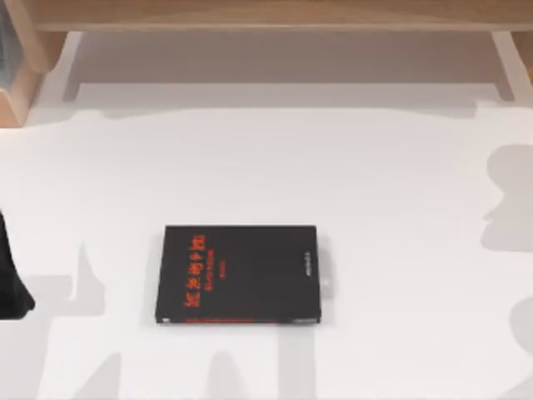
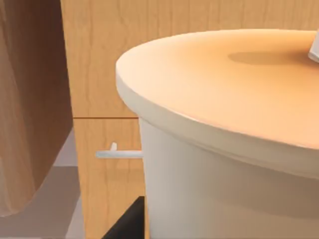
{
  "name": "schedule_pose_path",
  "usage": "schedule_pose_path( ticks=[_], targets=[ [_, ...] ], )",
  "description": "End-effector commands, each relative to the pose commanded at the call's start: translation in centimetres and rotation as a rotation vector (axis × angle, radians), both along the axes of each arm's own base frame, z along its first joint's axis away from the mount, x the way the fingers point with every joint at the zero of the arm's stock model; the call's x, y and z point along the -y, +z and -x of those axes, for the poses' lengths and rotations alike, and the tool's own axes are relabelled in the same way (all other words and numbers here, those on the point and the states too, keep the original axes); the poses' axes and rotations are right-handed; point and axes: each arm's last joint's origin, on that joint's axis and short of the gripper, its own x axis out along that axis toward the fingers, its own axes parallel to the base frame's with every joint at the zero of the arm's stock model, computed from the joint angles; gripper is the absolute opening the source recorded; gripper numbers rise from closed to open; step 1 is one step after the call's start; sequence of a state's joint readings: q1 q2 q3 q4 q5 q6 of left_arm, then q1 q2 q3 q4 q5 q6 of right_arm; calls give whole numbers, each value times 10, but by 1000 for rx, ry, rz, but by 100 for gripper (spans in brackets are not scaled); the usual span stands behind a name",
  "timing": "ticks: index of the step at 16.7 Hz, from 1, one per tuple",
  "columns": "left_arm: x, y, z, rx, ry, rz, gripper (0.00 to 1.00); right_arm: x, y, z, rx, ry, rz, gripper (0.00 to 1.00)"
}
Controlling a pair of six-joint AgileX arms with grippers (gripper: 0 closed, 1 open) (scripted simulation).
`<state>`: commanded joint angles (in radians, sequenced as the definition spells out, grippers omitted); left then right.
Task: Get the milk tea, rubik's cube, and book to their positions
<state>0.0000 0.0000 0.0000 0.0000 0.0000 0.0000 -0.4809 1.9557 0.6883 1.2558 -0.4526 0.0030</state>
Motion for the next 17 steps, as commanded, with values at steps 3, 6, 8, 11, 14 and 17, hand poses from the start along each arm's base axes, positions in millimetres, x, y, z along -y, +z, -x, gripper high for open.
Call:
schedule_pose_path(
  ticks=[3, 6, 8, 11, 14, 17],
  targets=[
    [0, 0, 0, 0, 0, 0, 100, 6, 1, 1, 5, -9, 4, 0],
    [0, 0, 0, 0, 0, 0, 100, 5, 1, 2, 4, -8, 1, 0],
    [0, 0, 0, 0, 0, 0, 100, 5, 0, 1, 8, -8, 3, 0],
    [0, 0, 0, 0, 0, 0, 100, 6, -10, 1, 11, -8, 7, 0],
    [0, 0, 0, 0, 0, 0, 100, 6, -23, 1, 8, -9, 6, 0],
    [0, 0, 0, 0, 0, 0, 100, 6, -29, 1, 5, -9, 4, 0]
  ],
)
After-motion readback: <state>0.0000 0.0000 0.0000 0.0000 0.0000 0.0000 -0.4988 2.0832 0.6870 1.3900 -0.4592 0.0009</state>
